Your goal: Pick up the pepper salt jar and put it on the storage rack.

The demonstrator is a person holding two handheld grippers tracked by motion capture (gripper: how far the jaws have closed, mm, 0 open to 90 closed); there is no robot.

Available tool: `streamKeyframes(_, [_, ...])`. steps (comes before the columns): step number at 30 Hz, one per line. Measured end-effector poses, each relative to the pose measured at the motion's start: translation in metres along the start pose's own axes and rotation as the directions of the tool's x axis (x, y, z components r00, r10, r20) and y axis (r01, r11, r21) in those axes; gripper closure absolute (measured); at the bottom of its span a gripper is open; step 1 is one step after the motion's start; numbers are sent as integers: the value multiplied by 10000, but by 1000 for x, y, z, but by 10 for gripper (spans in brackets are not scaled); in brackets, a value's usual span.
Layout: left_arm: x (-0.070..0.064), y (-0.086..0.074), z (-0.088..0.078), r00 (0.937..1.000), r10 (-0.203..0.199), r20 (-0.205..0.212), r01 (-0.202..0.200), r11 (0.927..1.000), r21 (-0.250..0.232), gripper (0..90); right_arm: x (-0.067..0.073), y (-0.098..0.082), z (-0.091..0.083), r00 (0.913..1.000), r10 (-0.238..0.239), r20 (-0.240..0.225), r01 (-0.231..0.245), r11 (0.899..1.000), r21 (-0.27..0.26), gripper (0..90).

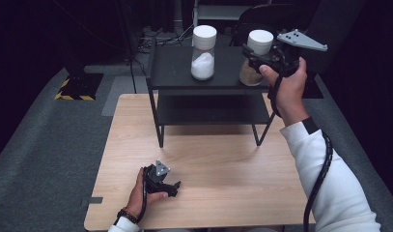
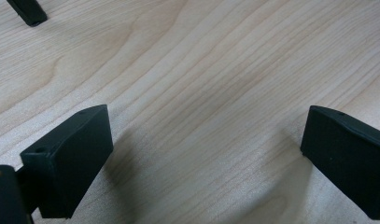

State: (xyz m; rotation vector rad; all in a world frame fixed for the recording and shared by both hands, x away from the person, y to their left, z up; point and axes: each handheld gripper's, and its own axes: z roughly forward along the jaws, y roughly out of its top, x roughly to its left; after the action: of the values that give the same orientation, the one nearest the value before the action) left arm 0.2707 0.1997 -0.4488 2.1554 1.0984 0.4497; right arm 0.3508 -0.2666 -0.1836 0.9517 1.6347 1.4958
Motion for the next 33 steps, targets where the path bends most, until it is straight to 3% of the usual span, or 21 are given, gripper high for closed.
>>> streamKeyframes(13, [0,0,0,10000,-11,3,11,10000,-5,18,-1,-1,17,9999,43,128,-44,10000,46,340])
streamKeyframes(17, [0,0,0,10000,-5,5,5,10000,-2,18,-3,-6,19,9998,133,125,-133,9999,-59,340])
streamKeyframes(33, [0,0,0,10000,-6,20,6,10000,8,18,-4,-11,17,9997,-227,98,229,9995,-209,308])
